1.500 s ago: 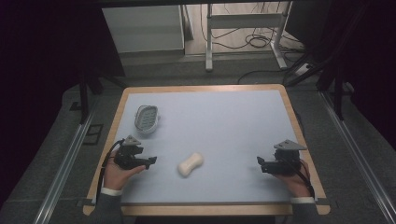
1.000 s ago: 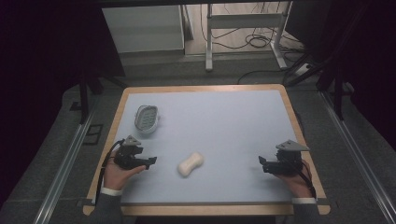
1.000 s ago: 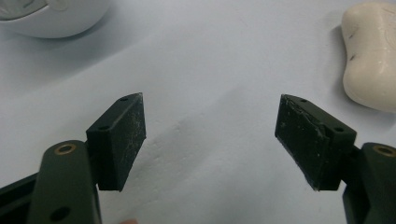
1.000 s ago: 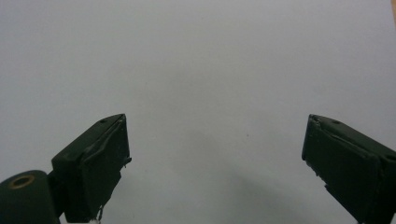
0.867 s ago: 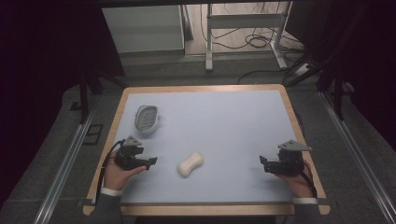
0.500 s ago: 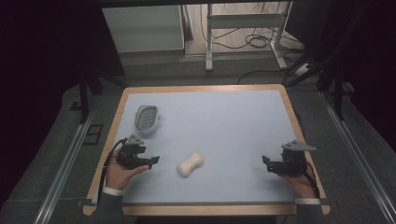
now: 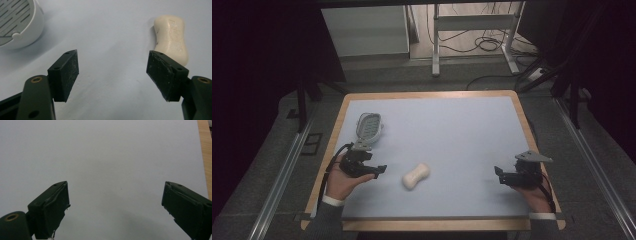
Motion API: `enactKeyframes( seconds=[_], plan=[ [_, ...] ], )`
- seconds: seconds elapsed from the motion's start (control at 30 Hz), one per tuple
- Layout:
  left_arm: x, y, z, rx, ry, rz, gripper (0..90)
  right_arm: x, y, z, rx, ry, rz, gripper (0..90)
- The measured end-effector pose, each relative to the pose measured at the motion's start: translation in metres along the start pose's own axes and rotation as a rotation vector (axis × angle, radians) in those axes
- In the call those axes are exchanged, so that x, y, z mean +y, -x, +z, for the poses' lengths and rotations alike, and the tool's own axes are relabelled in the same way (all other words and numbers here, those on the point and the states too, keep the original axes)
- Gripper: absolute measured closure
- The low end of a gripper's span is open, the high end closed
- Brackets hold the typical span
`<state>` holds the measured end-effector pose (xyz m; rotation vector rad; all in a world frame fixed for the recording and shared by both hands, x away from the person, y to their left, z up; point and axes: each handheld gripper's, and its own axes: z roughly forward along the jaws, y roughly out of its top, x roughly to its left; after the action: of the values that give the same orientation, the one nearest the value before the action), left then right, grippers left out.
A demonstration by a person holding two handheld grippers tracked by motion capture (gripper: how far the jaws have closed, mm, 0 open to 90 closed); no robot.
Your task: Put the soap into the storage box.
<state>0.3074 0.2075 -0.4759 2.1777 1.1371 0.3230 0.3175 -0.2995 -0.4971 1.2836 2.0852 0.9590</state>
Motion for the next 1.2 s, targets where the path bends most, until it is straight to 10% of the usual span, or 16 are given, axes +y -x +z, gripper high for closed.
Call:
enactKeyframes(
  seconds=[1.2],
  plan=[
    [0.048, 0.039, 0.028, -0.071, -0.055, 0.083, 24.9, -0.001, 0.005, -0.007, -0.025, 0.008, 0.011, 8.0]
  ],
)
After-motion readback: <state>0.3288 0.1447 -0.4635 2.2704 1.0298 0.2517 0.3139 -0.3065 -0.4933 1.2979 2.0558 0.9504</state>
